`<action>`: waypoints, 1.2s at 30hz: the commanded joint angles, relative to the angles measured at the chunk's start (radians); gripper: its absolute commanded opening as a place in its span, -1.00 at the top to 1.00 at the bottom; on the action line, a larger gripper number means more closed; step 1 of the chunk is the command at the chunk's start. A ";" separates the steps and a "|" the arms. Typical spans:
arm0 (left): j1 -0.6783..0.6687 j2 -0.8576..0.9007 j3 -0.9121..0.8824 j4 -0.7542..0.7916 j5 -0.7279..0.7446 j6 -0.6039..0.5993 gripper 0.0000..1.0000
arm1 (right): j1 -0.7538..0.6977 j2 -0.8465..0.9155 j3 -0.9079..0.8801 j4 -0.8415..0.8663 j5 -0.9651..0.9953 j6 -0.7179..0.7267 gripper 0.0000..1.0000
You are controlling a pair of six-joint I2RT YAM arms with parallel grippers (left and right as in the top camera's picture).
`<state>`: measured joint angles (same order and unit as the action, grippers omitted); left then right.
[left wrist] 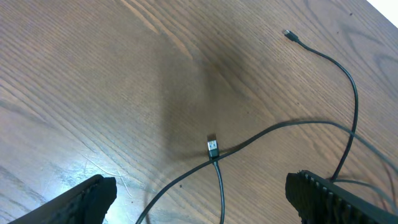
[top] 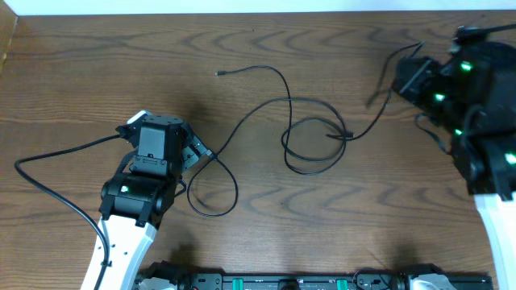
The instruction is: Untangle cables
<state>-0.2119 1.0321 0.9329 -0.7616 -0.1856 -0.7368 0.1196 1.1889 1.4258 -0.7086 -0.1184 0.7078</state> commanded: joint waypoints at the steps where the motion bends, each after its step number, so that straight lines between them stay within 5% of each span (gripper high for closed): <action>1: 0.004 0.001 0.013 -0.005 -0.006 -0.006 -0.88 | -0.035 -0.019 0.020 0.026 -0.023 -0.096 0.98; 9: 0.004 0.001 0.013 -0.005 -0.006 -0.006 -0.88 | -0.135 0.006 0.020 0.263 -0.340 -0.226 0.98; 15: 0.004 0.001 0.013 -0.005 -0.006 -0.006 -0.88 | -0.136 0.061 0.012 0.307 -0.674 0.005 0.98; 21: 0.004 0.001 0.013 -0.005 -0.006 -0.005 -0.88 | -0.045 0.147 -0.008 0.282 -0.582 -0.265 0.98; 24: 0.004 0.001 0.013 -0.005 -0.006 -0.006 -0.88 | -0.033 0.183 -0.008 0.252 -0.488 -0.274 0.98; 32: 0.004 0.001 0.013 -0.005 -0.006 -0.005 -0.88 | -0.023 0.249 -0.009 0.191 -0.459 0.182 0.97; 36: 0.004 0.001 0.013 -0.005 -0.006 -0.006 -0.88 | 0.035 0.306 -0.009 0.060 -0.276 0.301 0.97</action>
<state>-0.2119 1.0321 0.9329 -0.7609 -0.1856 -0.7368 0.1066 1.4448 1.4178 -0.5941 -0.5369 0.8471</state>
